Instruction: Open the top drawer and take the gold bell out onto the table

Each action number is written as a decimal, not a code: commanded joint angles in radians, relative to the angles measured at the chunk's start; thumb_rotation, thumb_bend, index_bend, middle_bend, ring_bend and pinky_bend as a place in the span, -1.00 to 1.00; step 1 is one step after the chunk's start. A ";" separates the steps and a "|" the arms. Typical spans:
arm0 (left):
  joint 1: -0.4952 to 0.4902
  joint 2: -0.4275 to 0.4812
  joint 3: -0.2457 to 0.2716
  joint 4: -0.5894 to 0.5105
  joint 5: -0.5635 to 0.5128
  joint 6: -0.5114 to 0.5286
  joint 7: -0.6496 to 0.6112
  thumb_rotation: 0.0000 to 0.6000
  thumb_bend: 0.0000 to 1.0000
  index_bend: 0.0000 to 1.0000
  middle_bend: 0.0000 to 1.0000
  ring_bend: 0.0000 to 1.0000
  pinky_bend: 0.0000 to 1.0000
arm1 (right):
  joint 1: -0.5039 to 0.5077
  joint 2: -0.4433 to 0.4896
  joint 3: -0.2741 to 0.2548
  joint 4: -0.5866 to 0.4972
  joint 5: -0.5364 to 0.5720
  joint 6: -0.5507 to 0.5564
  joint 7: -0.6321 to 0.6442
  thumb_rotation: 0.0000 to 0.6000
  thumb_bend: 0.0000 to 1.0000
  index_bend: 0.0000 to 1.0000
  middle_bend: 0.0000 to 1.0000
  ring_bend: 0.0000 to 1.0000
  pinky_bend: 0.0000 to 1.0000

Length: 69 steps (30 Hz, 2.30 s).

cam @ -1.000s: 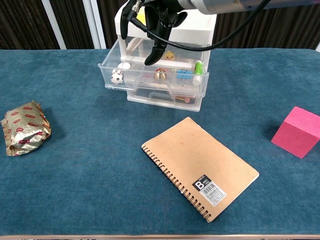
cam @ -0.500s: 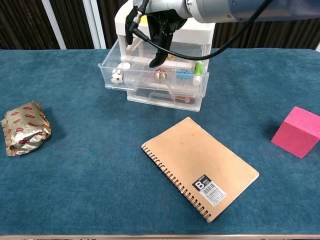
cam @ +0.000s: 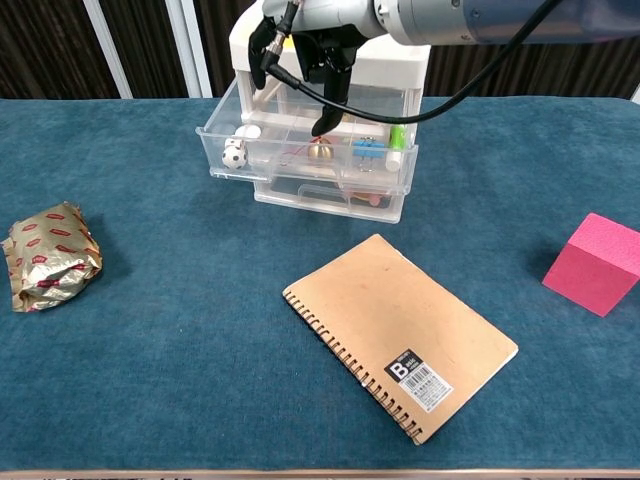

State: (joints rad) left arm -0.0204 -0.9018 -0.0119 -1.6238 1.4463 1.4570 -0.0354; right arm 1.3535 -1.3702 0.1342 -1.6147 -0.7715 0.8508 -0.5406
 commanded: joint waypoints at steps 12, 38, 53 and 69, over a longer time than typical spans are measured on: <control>0.000 0.001 0.000 0.000 -0.001 -0.002 -0.001 1.00 -0.60 -0.81 -1.00 -1.00 -1.00 | -0.041 -0.036 -0.004 0.063 -0.138 -0.034 0.033 1.00 -0.53 -0.38 0.93 1.00 1.00; -0.001 0.004 0.001 -0.004 -0.006 -0.007 0.001 1.00 -0.60 -0.80 -1.00 -1.00 -1.00 | -0.060 -0.062 0.015 0.145 -0.309 -0.093 0.089 1.00 -0.53 -0.36 0.93 1.00 1.00; -0.001 0.005 -0.001 -0.004 -0.011 -0.008 0.002 1.00 -0.60 -0.80 -1.00 -1.00 -1.00 | -0.071 -0.039 0.017 0.187 -0.472 -0.121 0.208 1.00 -0.53 -0.36 0.93 1.00 1.00; 0.000 0.003 -0.001 -0.003 -0.013 -0.007 0.010 1.00 -0.60 -0.80 -1.00 -1.00 -1.00 | -0.101 -0.056 -0.009 0.246 -0.609 -0.106 0.267 1.00 -0.53 -0.36 0.94 1.00 1.00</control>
State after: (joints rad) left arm -0.0205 -0.8990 -0.0130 -1.6266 1.4334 1.4500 -0.0255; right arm 1.2543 -1.4237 0.1267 -1.3734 -1.3738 0.7468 -0.2767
